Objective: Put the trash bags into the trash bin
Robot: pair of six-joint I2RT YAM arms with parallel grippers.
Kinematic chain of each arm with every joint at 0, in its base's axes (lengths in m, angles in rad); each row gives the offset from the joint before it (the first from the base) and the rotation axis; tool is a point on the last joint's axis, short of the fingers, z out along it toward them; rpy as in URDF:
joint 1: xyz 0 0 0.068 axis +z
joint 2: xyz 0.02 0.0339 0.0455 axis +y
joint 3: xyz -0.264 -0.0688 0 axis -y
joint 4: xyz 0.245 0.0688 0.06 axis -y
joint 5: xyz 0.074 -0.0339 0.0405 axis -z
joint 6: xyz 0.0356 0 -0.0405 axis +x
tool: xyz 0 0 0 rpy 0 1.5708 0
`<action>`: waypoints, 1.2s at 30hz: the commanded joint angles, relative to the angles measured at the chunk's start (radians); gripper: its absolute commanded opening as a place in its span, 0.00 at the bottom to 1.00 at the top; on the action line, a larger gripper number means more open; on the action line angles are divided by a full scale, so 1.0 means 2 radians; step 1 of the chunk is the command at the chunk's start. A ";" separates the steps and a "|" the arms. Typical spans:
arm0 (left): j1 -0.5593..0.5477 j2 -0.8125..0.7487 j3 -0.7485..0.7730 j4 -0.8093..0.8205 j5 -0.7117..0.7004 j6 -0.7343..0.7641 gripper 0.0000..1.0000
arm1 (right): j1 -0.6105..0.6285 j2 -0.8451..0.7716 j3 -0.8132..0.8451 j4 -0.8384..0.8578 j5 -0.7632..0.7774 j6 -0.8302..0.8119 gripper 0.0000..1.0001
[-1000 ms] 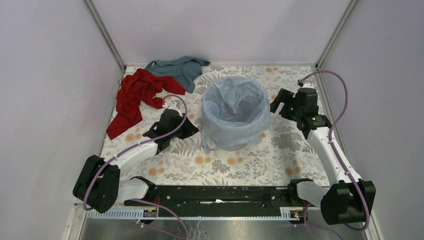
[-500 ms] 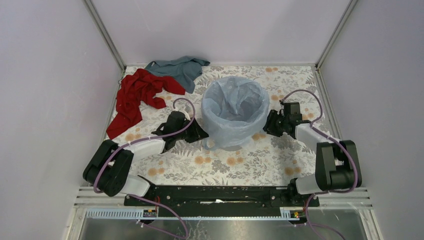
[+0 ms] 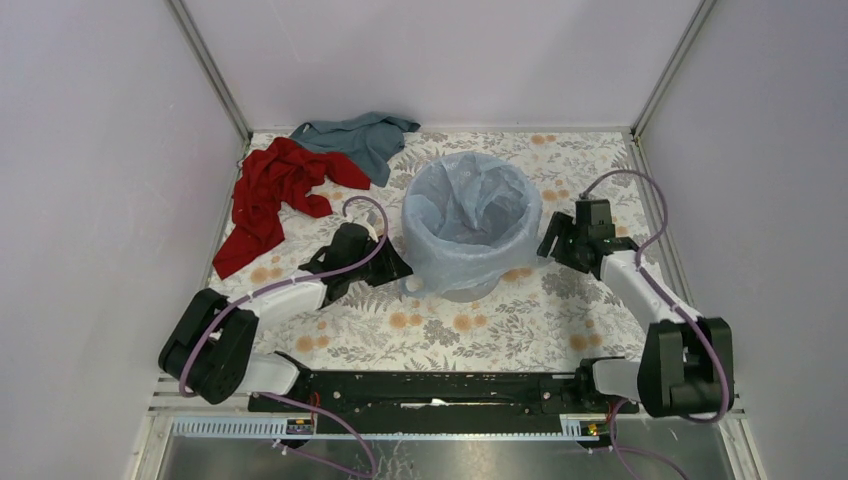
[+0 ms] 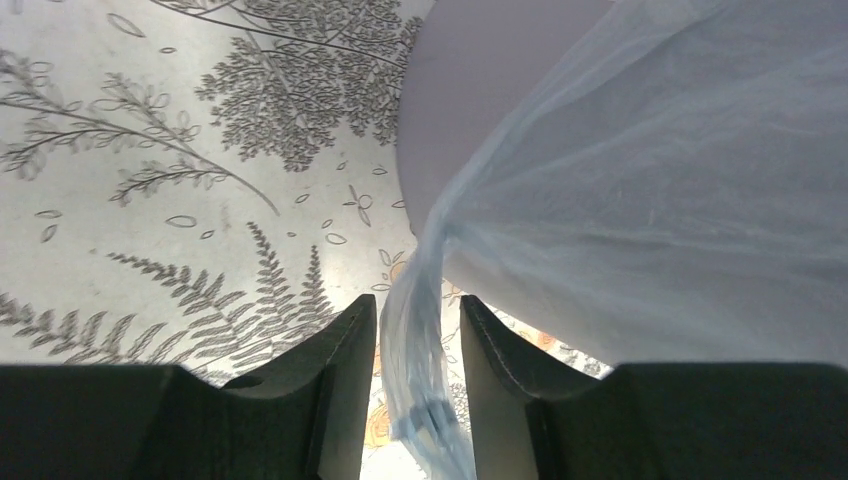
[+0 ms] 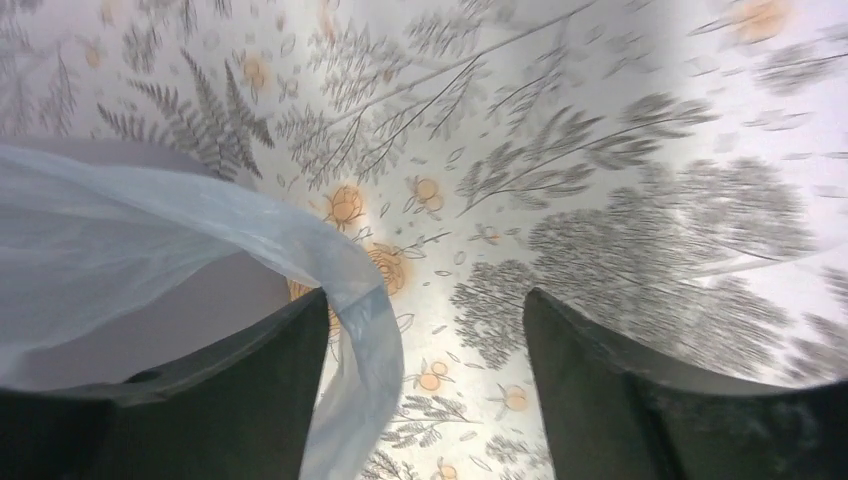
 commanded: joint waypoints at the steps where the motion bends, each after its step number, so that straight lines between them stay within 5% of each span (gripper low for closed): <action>1: 0.000 -0.041 0.024 -0.036 -0.048 0.040 0.43 | 0.000 -0.074 0.080 -0.095 0.117 -0.021 0.82; 5: 0.000 -0.058 0.028 -0.054 -0.058 0.049 0.50 | 0.000 -0.079 0.205 -0.155 0.138 -0.041 0.89; 9: 0.000 -0.060 0.021 -0.041 -0.038 0.036 0.51 | 0.020 -0.065 0.295 -0.155 0.051 -0.051 0.89; 13: 0.000 -0.059 0.014 -0.030 -0.024 0.027 0.52 | 0.154 -0.032 0.389 -0.170 0.038 -0.092 0.92; 18: 0.000 -0.055 0.013 -0.023 -0.016 0.024 0.54 | 0.249 0.046 0.435 -0.199 -0.040 -0.075 0.92; 22: 0.000 -0.055 0.014 -0.018 -0.006 0.017 0.59 | 0.298 0.098 0.416 -0.189 0.025 -0.063 0.91; 31: -0.001 -0.092 0.003 -0.031 -0.003 0.014 0.63 | 0.298 0.170 0.379 -0.089 0.355 -0.071 0.88; 34: -0.001 -0.110 -0.002 -0.042 -0.007 0.013 0.65 | 0.298 0.176 0.366 -0.069 0.395 -0.072 0.89; 36: -0.001 -0.123 -0.002 -0.052 -0.011 0.017 0.69 | 0.299 0.172 0.368 -0.083 0.354 -0.063 0.89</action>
